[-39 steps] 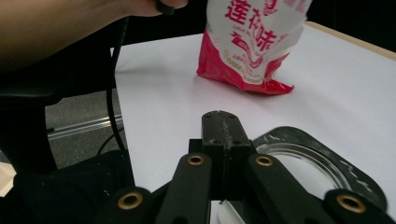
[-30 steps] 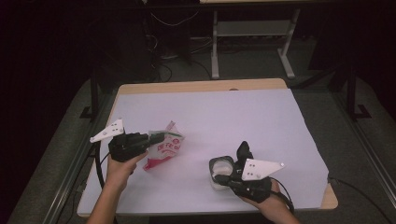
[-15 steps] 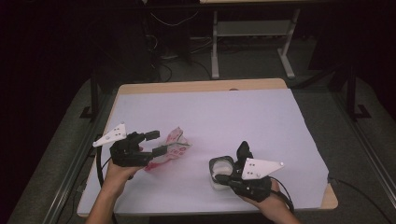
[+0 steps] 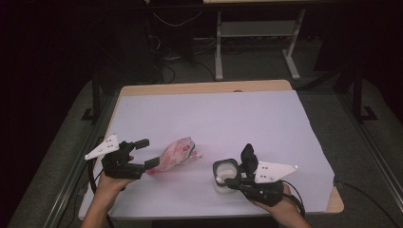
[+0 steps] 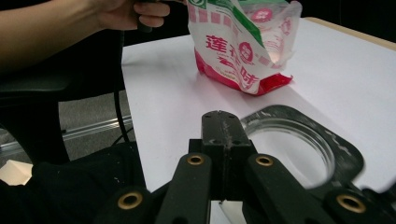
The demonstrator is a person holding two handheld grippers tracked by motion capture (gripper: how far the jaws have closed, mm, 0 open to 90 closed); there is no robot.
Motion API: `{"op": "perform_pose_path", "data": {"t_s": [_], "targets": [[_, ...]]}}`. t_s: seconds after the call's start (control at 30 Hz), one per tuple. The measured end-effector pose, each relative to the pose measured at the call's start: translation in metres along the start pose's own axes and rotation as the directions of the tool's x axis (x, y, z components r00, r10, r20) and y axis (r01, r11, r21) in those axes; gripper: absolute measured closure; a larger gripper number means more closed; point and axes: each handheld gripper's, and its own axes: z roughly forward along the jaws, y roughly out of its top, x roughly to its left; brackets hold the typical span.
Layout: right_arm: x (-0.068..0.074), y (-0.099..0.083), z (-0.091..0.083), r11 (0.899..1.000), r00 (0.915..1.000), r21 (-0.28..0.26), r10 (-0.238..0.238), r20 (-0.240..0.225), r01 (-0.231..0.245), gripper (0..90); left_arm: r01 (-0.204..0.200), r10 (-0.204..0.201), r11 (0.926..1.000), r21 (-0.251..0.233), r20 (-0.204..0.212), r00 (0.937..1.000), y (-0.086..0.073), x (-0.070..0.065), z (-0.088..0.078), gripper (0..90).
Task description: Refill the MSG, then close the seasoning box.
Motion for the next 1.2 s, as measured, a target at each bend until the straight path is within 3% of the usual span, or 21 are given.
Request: {"op": "perform_pose_path", "data": {"t_s": [0.23, 0.5, 0.8, 0.9, 1.2], "targets": [[-0.002, -0.011, -0.017, 1.000, 0.9999, 0.004, 0.011, -0.001, -0.011, 90.0, 0.012, -0.011, 0.9998, 0.013, -0.064, 0.9979, -0.013, 0.003, -0.009, 13.5], [-0.004, -0.027, -0.034, 0.999, 0.9994, 0.014, 0.035, 0.008, -0.035, 90.0, 0.030, -0.027, 0.9994, 0.017, -0.141, 0.9897, -0.029, 0.008, -0.023, 13.6], [-0.021, -0.043, -0.051, 0.996, 0.9923, 0.023, 0.081, 0.094, -0.083, 89.9, 0.046, -0.039, 0.9986, 0.026, -0.214, 0.9759, -0.039, 0.019, -0.027, 13.6], [-0.031, -0.047, -0.056, 0.995, 0.9872, 0.017, 0.093, 0.130, -0.096, 86.5, 0.058, -0.051, 0.9981, 0.023, -0.218, 0.9745, -0.041, 0.022, -0.027, 13.6], [-0.057, -0.051, -0.074, 0.991, 0.9682, -0.021, 0.132, 0.212, -0.131, 90.0, 0.060, -0.050, 0.9976, 0.035, -0.232, 0.9713, -0.044, 0.023, -0.023, 13.9]]}}
